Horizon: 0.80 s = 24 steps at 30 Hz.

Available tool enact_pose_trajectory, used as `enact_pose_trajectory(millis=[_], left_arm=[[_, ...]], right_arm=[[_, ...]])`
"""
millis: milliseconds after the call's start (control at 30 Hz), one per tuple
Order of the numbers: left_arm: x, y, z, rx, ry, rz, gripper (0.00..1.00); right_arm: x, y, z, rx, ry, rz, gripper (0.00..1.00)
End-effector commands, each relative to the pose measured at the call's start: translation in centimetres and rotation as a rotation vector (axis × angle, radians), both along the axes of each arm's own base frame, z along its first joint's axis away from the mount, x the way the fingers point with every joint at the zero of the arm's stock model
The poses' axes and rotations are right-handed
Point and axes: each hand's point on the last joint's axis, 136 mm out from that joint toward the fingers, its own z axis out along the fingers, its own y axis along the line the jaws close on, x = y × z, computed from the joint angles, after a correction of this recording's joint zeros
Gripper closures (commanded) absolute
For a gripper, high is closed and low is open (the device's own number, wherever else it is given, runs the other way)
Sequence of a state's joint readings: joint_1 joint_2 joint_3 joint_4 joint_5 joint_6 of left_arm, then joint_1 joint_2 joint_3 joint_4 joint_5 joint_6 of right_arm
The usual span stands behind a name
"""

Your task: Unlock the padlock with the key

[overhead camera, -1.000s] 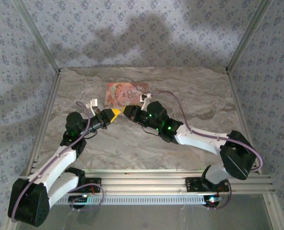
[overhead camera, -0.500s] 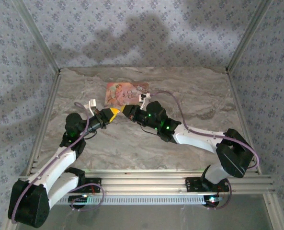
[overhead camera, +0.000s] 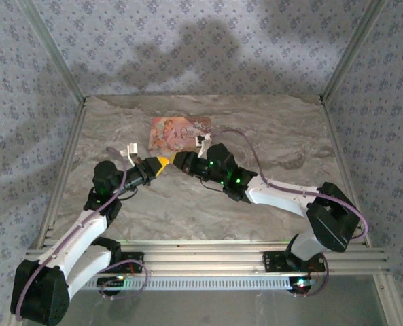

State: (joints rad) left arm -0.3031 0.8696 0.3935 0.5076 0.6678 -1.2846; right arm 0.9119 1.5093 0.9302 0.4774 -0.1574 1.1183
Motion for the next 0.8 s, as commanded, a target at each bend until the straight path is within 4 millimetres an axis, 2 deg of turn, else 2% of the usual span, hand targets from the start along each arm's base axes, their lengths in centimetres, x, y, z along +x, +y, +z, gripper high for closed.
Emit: enact_pose_trajectory(millis=[0,67,333,633,767], left_arm=[[-0.2,0.1,0.6,-0.013,-0.023,0.006,1.0],[0.0,0.2,0.9,-0.033,-0.026,0.019,1.0],[0.0,0.3,1.4,-0.081,-0.015,0.027,1.0],[0.1,0.9,1.6,-0.137,0.001,0.067,1.0],[0.0,1.0,1.9,-0.156,0.001,0.067,1.0]], right_arm=[[-0.2,0.3,1.6,0.033,-0.021,0.022,0.78],[0.0,0.2,1.6,0.039,-0.018,0.018,0.75],[0.2,0.8,2.2,0.102,-0.007,0.029,0.75],[0.0,2.0,1.9,0.149,0.023,0.053,0.84],[-0.1,2.1,1.6,0.141,0.028,0.051,0.77]])
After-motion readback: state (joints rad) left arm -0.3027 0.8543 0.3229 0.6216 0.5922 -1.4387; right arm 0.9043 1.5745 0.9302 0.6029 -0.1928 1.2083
